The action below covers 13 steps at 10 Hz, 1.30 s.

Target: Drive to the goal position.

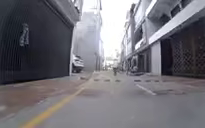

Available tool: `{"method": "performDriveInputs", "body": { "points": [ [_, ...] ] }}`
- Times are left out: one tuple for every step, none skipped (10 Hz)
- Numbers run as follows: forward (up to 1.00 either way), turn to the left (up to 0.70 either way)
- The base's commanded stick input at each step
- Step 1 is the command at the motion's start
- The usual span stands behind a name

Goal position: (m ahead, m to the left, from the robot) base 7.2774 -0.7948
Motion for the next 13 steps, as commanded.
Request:
{"method": "performDriveInputs", "body": {
  "points": [
    [0.85, 0.0],
    [0.85, 0.0],
    [0.85, 0.0],
    [0.85, 0.0],
    [0.85, 0.0],
    [0.85, 0.0],
    [0.85, 0.0],
    [0.85, -0.06],
    [0.85, -0.21],
    [0.85, -0.34],
    [0.85, -0.34],
    [0.85, -0.34],
    [0.85, -0.34]
  ]
}}
